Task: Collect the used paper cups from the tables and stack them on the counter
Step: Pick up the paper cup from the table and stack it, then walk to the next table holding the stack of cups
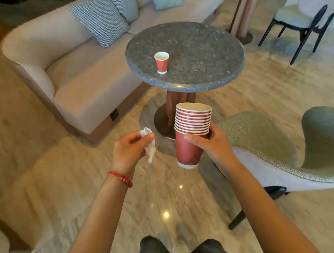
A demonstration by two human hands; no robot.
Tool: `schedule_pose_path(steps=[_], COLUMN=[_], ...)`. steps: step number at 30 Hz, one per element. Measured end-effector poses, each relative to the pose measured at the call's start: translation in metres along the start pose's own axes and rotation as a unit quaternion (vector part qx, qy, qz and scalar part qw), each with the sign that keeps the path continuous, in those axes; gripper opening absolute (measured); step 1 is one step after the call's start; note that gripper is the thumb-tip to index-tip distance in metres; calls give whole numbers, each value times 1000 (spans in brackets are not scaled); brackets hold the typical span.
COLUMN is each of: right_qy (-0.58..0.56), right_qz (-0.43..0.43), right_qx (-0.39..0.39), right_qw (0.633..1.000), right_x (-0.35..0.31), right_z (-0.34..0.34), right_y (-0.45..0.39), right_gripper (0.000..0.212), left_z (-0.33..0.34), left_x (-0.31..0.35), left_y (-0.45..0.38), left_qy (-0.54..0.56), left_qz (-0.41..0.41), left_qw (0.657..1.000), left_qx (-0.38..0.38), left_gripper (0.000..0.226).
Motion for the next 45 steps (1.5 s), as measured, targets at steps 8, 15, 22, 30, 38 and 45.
schedule_pose_path(steps=[8, 15, 22, 30, 38, 45], right_qy=[3, -4, 7, 9, -3, 35], right_qz=[6, 18, 18, -1, -3, -2], right_qx=[4, 49, 105, 128, 131, 144], right_qw=[1000, 999, 994, 992, 991, 989], right_x=[-3, -4, -5, 5, 25, 45], right_z=[33, 59, 64, 50, 38, 39], right_y=[-131, -240, -325, -417, -497, -532], right_gripper=[36, 37, 39, 46, 56, 70], left_z=[-9, -12, 4, 25, 47, 58], left_x=[39, 77, 99, 103, 99, 85], left_y=[-136, -260, -355, -440, -500, -530], left_qy=[-2, 0, -19, -29, -43, -59], left_qz=[-10, -31, -46, -71, -97, -145], left_qw=[1000, 999, 996, 996, 994, 986], left_qx=[4, -33, -74, -54, -36, -51], left_gripper=[13, 9, 8, 11, 10, 7])
Point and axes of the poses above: each hand's wrist, its own y-axis away from the middle knuckle, its own z-axis out of the palm, x = y × z, the point moved 7 cm from there along -y, towards the middle knuckle, and after that the axes turned 4 degrees about -z, right-handed, at the moved point
